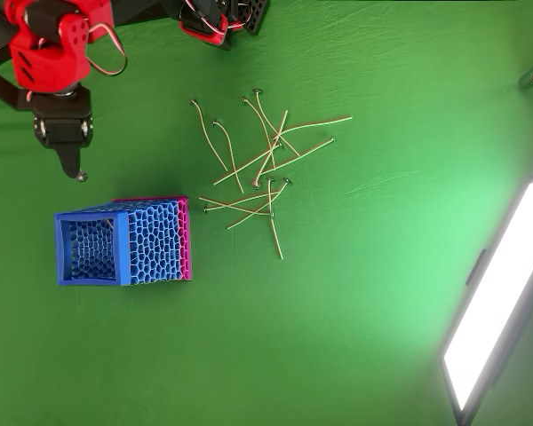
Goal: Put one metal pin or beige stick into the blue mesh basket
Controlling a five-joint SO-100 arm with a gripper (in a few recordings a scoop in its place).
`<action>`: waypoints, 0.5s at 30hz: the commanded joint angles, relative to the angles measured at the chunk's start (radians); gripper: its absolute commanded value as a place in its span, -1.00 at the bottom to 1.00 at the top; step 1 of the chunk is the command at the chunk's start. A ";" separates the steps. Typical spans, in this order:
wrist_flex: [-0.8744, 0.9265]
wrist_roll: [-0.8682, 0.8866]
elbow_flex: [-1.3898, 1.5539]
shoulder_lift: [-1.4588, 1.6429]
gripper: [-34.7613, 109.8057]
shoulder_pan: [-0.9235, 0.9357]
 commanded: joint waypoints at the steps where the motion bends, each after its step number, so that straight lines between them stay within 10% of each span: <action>1: -0.055 0.011 -0.055 -0.048 -0.51 0.034; 15: -0.255 0.040 -0.195 -0.316 -0.51 0.067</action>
